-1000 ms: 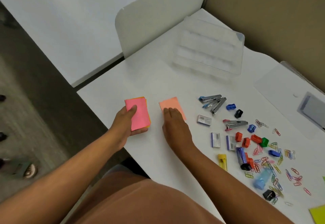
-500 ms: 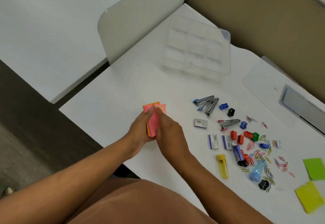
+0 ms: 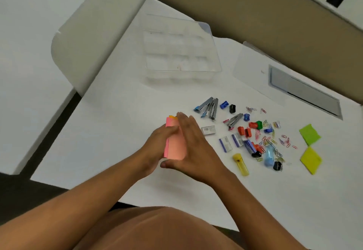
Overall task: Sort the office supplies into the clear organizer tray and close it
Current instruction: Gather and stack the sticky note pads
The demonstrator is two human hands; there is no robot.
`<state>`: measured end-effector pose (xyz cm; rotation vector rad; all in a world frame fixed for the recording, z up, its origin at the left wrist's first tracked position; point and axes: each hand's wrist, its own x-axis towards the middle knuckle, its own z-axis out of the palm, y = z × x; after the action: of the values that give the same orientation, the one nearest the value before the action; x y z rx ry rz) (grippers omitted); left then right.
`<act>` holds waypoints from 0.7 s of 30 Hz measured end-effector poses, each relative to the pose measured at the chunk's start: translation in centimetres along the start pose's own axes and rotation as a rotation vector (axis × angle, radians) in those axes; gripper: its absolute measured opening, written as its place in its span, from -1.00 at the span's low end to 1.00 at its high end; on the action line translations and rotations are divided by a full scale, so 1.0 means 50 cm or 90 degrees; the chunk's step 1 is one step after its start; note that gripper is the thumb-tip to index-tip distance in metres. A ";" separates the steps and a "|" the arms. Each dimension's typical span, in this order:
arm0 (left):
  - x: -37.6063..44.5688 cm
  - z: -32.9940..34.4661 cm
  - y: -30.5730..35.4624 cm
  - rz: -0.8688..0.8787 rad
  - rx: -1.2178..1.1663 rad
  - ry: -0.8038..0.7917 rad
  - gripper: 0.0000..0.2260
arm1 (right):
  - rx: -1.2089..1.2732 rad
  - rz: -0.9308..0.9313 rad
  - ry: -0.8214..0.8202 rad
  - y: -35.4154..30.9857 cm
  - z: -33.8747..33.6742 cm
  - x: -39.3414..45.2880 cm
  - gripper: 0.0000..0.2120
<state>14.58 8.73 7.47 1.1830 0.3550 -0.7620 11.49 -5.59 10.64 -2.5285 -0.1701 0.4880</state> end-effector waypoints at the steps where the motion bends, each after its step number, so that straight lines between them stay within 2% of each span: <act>1: 0.005 0.015 0.003 -0.031 -0.005 -0.017 -0.71 | -0.025 0.012 0.020 0.006 -0.009 -0.009 0.22; 4: 0.009 0.062 0.014 -0.115 -0.009 -0.084 -0.71 | -0.035 0.044 0.108 0.041 -0.045 -0.052 0.18; 6: 0.004 0.097 0.023 -0.162 -0.017 -0.178 -0.71 | -0.009 0.041 0.166 0.068 -0.069 -0.087 0.12; 9: 0.001 0.159 0.026 -0.225 -0.030 -0.265 -0.82 | -0.027 0.068 0.235 0.117 -0.091 -0.133 0.13; 12: 0.015 0.234 0.008 -0.216 0.024 -0.233 -0.92 | -0.068 0.120 0.292 0.179 -0.102 -0.176 0.16; 16: 0.032 0.357 -0.037 -0.199 0.097 -0.198 -0.70 | -0.084 0.151 0.299 0.271 -0.126 -0.238 0.20; 19: 0.044 0.472 -0.089 -0.207 0.163 -0.154 -0.69 | 0.026 0.160 0.261 0.369 -0.163 -0.308 0.20; 21: 0.059 0.552 -0.128 -0.194 0.179 -0.113 -0.66 | 0.137 0.184 0.303 0.470 -0.195 -0.355 0.03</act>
<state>8.47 -18.87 11.18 1.3284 0.2894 -1.2044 -0.84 -34.05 10.94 -2.3841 0.4078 -0.0014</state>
